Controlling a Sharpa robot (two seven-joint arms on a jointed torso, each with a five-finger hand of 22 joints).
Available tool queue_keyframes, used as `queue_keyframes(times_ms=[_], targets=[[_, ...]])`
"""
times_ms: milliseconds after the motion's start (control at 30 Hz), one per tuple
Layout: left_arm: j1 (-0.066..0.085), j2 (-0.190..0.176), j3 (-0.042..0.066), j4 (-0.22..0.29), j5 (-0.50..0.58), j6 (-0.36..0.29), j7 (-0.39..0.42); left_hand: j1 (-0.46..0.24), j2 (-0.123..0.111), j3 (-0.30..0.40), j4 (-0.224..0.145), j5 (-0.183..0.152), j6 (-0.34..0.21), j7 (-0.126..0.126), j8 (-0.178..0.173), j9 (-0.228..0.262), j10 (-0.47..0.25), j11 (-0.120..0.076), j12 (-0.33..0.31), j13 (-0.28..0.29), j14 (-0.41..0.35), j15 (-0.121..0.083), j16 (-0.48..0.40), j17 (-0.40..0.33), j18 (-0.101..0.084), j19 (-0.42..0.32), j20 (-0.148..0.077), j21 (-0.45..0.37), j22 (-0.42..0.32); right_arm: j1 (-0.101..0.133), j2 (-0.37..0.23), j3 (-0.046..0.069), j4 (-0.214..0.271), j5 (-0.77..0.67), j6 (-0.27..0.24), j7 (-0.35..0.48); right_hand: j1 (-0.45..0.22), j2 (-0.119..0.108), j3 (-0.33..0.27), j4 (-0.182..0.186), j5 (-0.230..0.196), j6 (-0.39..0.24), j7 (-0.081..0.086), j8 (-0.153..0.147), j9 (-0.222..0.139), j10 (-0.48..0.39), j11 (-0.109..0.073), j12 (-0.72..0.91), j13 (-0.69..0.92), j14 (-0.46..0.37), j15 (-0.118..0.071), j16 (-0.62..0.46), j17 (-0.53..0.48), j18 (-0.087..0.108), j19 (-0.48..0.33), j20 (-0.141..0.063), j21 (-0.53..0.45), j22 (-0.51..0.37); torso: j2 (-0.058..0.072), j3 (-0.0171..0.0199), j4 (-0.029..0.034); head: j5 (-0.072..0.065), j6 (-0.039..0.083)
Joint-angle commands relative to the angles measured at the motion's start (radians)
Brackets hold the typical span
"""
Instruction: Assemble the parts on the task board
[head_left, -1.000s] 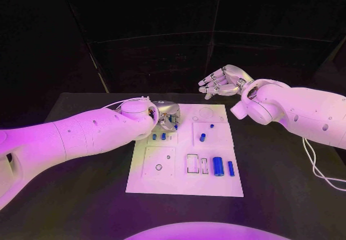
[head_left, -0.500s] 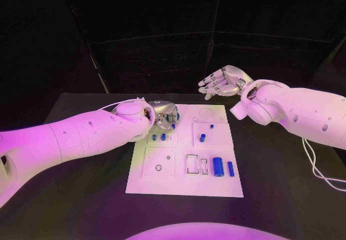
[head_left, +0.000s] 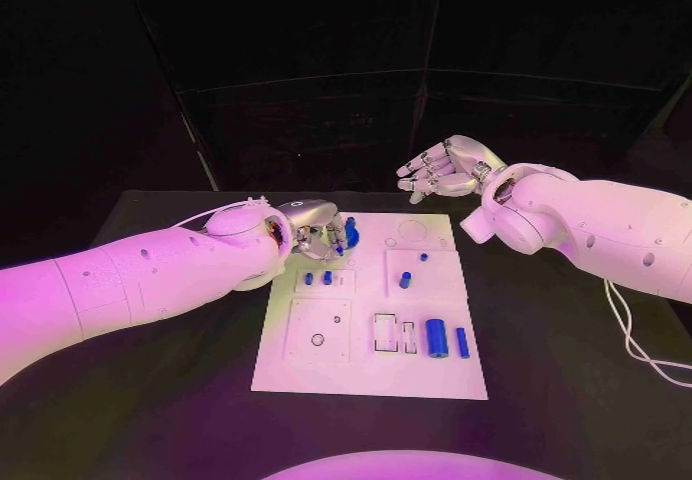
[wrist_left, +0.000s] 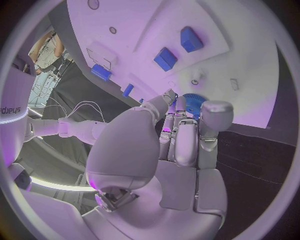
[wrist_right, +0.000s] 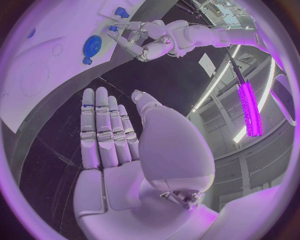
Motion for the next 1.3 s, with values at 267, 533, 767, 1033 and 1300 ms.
queue_keyframes(times_ms=[267, 533, 767, 1033, 1300], targets=[[0.001, -0.067, 0.003, 0.03, 0.055, 0.001, -0.008, -0.008, -0.001, 0.006, 0.001, -0.002, 0.005, 0.005, -0.007, -0.002, 0.006, 0.002, -0.006, -0.002, 0.028, 0.0, 0.003, -0.002, -0.014, 0.004, -0.002, 0.003, 0.004, 0.002, 0.002, 0.0, -0.003, 0.001, -0.004, 0.006, 0.0, 0.014, -0.001, 0.002, 0.006, -0.005, 0.001, 0.001, 0.0, -0.007, 0.003, -0.003, -0.001, -0.003, 0.003, -0.002, -0.001, 0.005, 0.006, 0.003, -0.007, -0.001, 0.001, 0.0009, 0.0005, 0.004, 0.003], [0.001, -0.07, 0.003, 0.022, 0.057, 0.009, -0.018, -0.01, -0.004, 0.007, 0.0, -0.002, 0.005, 0.005, -0.009, -0.002, 0.007, 0.002, -0.009, -0.002, 0.028, 0.0, 0.004, -0.001, -0.014, 0.004, -0.002, 0.004, 0.005, 0.001, 0.004, 0.0, -0.005, 0.001, -0.002, 0.007, 0.001, 0.015, 0.0, 0.002, 0.006, -0.005, 0.001, 0.001, 0.0, -0.007, 0.003, -0.003, -0.001, -0.003, 0.003, -0.002, -0.002, 0.005, 0.007, 0.003, -0.008, -0.002, 0.001, 0.0008, -0.0031, 0.006, 0.004], [-0.001, -0.062, 0.003, 0.009, 0.06, 0.025, -0.027, -0.011, -0.006, 0.008, -0.001, -0.002, 0.004, 0.006, -0.012, -0.003, 0.007, 0.003, -0.012, -0.003, 0.029, 0.0, 0.006, 0.001, -0.014, 0.004, -0.001, 0.004, 0.005, 0.001, 0.003, 0.0, -0.004, 0.001, 0.0, 0.008, 0.001, 0.015, 0.0, 0.002, 0.006, -0.005, 0.001, 0.001, 0.0, -0.007, 0.003, -0.003, -0.001, -0.003, 0.003, -0.002, -0.002, 0.005, 0.007, 0.003, -0.008, -0.002, 0.002, 0.002, -0.002, 0.007, 0.004], [-0.008, -0.051, 0.002, -0.001, 0.061, 0.046, -0.029, -0.013, -0.008, 0.009, -0.001, -0.002, 0.003, 0.007, -0.014, -0.004, 0.007, 0.004, -0.015, -0.004, 0.029, 0.001, 0.006, 0.0, -0.014, 0.004, -0.001, 0.003, 0.006, 0.001, 0.004, 0.0, -0.004, 0.001, 0.004, 0.009, 0.001, 0.015, 0.0, 0.002, 0.006, -0.005, 0.001, 0.001, 0.0, -0.007, 0.003, -0.003, -0.001, -0.003, 0.003, -0.002, -0.002, 0.005, 0.007, 0.003, -0.008, -0.002, 0.002, 0.0012, -0.0018, 0.006, 0.001], [-0.012, -0.046, 0.002, -0.005, 0.061, 0.059, -0.03, -0.013, -0.008, 0.009, -0.002, -0.002, 0.003, 0.007, -0.014, -0.004, 0.007, 0.004, -0.015, -0.004, 0.029, 0.001, 0.006, 0.001, -0.015, 0.004, -0.001, 0.005, 0.007, 0.001, 0.004, 0.0, -0.005, 0.001, 0.005, 0.01, 0.001, 0.016, 0.0, 0.002, 0.007, -0.006, 0.001, 0.001, 0.0, -0.007, 0.003, -0.003, -0.002, -0.003, 0.003, -0.002, -0.002, 0.005, 0.007, 0.003, -0.009, -0.002, 0.001, 0.0014, -0.0012, 0.007, -0.001]])
